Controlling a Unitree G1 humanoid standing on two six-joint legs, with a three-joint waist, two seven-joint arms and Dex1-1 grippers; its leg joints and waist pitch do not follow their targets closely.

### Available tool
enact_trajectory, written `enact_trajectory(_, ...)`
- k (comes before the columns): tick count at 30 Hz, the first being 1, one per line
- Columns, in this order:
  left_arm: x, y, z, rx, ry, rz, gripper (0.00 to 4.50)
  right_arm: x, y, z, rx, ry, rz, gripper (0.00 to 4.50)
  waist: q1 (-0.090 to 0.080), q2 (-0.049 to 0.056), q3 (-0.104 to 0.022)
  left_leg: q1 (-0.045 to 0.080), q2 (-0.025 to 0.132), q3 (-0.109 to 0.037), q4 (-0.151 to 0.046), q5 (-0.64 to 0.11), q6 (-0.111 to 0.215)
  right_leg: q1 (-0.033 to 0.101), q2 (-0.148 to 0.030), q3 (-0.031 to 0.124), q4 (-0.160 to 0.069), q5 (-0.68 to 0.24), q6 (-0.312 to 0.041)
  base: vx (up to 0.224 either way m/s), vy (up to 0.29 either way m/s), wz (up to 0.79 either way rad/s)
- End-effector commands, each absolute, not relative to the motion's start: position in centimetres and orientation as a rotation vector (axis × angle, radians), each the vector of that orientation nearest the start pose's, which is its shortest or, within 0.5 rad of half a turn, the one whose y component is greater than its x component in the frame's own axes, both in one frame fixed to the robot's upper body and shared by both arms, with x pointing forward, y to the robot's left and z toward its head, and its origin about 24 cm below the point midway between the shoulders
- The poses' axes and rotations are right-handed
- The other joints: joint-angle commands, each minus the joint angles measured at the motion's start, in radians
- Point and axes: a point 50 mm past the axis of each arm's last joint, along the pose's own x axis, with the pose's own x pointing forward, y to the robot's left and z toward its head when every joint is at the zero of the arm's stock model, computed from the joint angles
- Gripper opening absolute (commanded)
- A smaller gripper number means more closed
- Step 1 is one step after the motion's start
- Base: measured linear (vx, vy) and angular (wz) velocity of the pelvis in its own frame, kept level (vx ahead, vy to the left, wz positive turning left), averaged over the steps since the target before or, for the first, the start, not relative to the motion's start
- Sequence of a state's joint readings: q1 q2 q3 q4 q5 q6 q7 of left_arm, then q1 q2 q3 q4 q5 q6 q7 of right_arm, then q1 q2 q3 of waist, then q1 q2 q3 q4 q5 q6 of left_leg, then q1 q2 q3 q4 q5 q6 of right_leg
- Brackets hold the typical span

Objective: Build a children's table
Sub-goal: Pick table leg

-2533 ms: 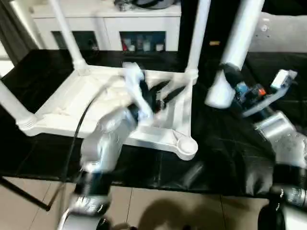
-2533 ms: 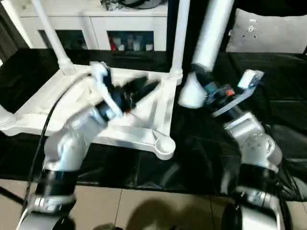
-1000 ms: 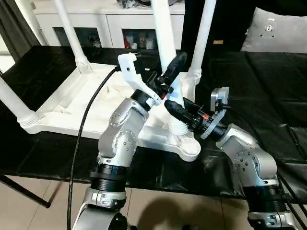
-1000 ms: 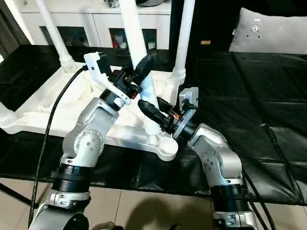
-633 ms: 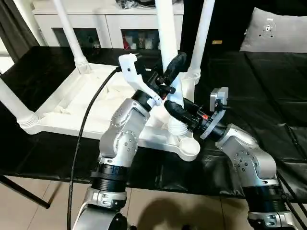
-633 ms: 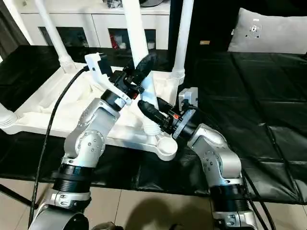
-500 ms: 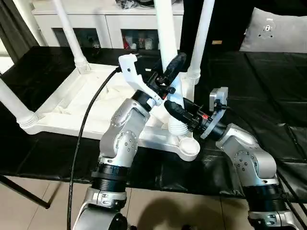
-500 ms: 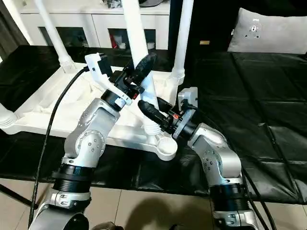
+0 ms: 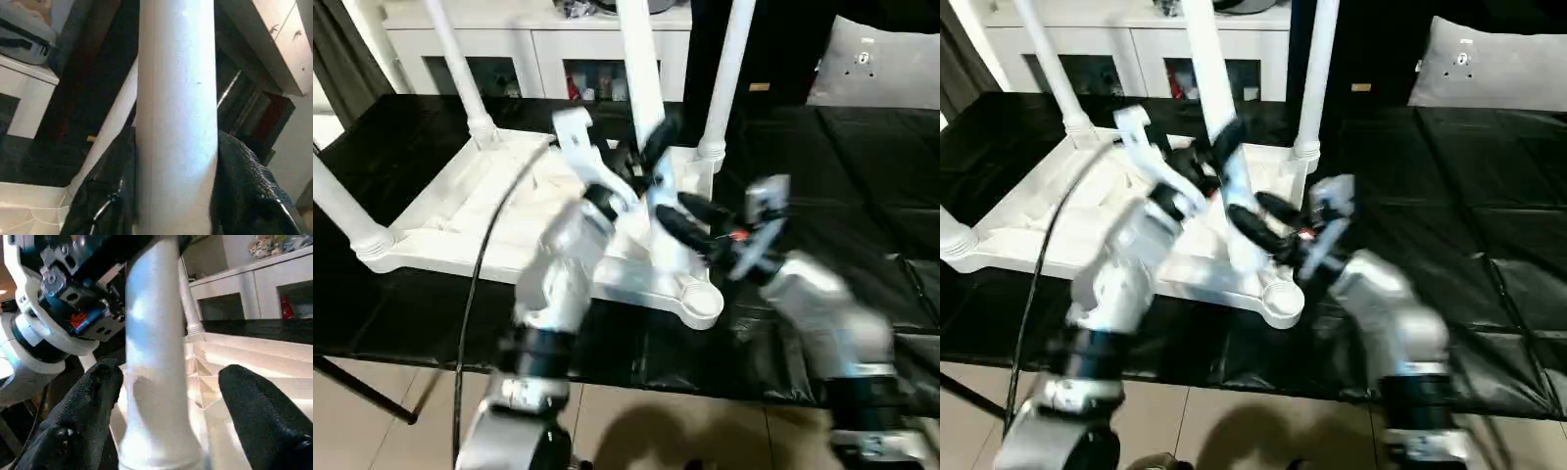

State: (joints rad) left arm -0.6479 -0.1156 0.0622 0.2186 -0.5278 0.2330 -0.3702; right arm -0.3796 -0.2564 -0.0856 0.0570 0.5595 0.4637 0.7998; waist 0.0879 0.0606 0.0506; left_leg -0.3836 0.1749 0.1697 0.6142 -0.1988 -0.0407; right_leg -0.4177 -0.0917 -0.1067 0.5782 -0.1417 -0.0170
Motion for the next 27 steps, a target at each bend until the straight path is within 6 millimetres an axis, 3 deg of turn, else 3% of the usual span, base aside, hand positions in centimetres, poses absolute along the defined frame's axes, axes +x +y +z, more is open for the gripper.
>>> enact_trajectory(1, 33.9, 5.1, 17.2, -0.560, -0.225, -0.744, 1.82, 29.9, -14.9, 12.1, 0.345, -0.007, 0.943, 3.88, 0.000, -0.015, -0.081, 0.005, 0.043, -0.013, -0.062, -0.081, 0.104, 0.071, -0.055, 0.044, -0.062, -0.250, -0.151, 0.000, 0.000, 0.00)
enact_trajectory(9, 32.5, 4.7, 17.1, -0.432, -0.232, -0.959, 1.82, 29.1, -16.3, 12.1, 0.253, 0.150, 1.063, 3.88, 0.003, -0.018, -0.080, 0.005, 0.043, -0.012, -0.061, -0.080, 0.106, 0.073, -0.056, 0.044, -0.064, -0.284, -0.146, 0.000, 0.000, 0.00)
enact_trajectory(15, 31.8, 4.5, 17.4, -0.383, -0.279, -1.012, 1.82, 29.2, -16.4, 12.4, 0.241, 0.189, 1.118, 3.88, 0.002, -0.020, -0.079, 0.005, 0.046, -0.013, -0.061, -0.084, 0.103, 0.071, -0.056, 0.043, -0.065, -0.295, -0.151, 0.000, 0.000, 0.00)
enact_trajectory(16, 31.7, 4.5, 17.5, -0.382, -0.289, -1.013, 1.82, 29.3, -16.3, 12.4, 0.233, 0.197, 1.119, 3.88, -0.001, -0.029, -0.079, 0.003, 0.046, -0.013, -0.062, -0.086, 0.102, 0.073, -0.055, 0.043, -0.066, -0.298, -0.148, 0.000, 0.000, 0.00)
enact_trajectory(17, 31.7, 4.4, 17.6, -0.381, -0.295, -1.015, 1.82, 29.4, -16.3, 12.4, 0.229, 0.202, 1.121, 3.88, 0.000, -0.024, -0.078, 0.005, 0.046, -0.012, -0.062, -0.091, 0.098, 0.071, -0.056, 0.043, -0.065, -0.310, -0.147, 0.000, 0.000, 0.00)
enact_trajectory(27, 30.6, 3.3, 17.3, -0.291, -0.320, -1.081, 1.82, 29.6, -14.9, 11.6, 0.189, 0.240, 1.132, 3.88, 0.000, -0.023, -0.079, 0.005, 0.047, -0.013, -0.062, -0.091, 0.089, 0.069, -0.056, 0.045, -0.064, -0.306, -0.140, 0.000, 0.000, 0.00)
